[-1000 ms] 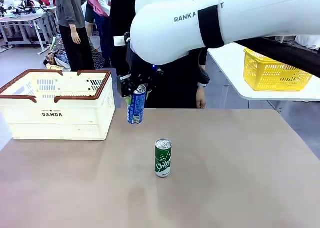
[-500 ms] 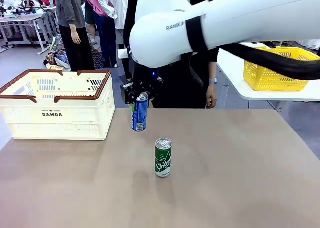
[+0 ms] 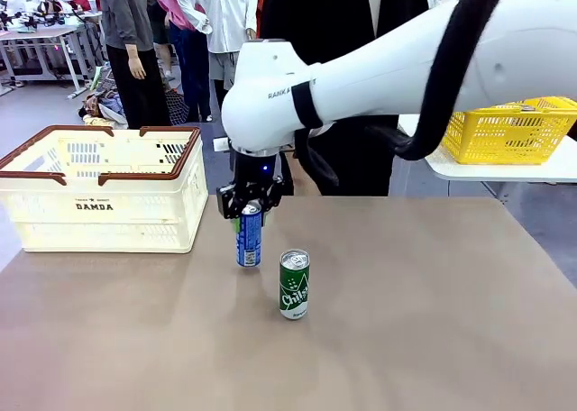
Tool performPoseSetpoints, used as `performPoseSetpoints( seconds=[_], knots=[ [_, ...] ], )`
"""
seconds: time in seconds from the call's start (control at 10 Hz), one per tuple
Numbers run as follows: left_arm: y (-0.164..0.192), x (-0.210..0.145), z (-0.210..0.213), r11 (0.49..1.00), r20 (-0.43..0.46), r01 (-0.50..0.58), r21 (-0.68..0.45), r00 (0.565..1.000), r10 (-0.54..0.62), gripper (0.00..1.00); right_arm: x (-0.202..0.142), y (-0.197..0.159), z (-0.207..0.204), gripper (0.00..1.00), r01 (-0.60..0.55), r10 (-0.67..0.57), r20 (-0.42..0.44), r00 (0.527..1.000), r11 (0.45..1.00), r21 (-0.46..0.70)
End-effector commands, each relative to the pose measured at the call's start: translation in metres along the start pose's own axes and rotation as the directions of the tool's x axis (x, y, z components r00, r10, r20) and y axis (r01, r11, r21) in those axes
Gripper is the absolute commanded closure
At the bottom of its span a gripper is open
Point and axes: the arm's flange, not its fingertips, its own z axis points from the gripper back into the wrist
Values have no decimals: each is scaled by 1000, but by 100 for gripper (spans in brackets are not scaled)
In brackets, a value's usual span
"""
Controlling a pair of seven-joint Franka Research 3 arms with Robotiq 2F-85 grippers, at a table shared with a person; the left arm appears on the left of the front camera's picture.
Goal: Place the drinks into the Shopping basket.
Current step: Pick up one drink and place it into the Shopping basket.
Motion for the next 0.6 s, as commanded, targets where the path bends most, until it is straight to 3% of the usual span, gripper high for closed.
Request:
performPoseSetpoints(
  seconds=[0.0, 0.2, 0.3, 0.4, 0.5],
  knots=[
    [-1, -2, 1, 1000, -11, 17, -5, 1000, -17, 0, 10, 11, 6, 100, -5, 5, -18, 1000, 1000, -10],
    [-1, -2, 1, 1000, -11, 17, -5, 1000, -17, 0, 11, 13, 1, 100, -13, 12, -42, 999, 999, -31],
    [-1, -2, 1, 1000, -11, 17, -5, 1000, -17, 0, 10, 15, -1, 44, -23, 22, -43, 999, 999, -27],
    [-1, -2, 1, 1000, -11, 17, -5, 1000, -17, 0, 9, 14, 0, 0, -27, 26, -37, 999, 999, -23],
    [-1, -2, 1, 1000, -11, 17, -5, 1000, -17, 0, 7, 14, 6, 0, -33, 32, -29, 999, 999, -14]
  ],
)
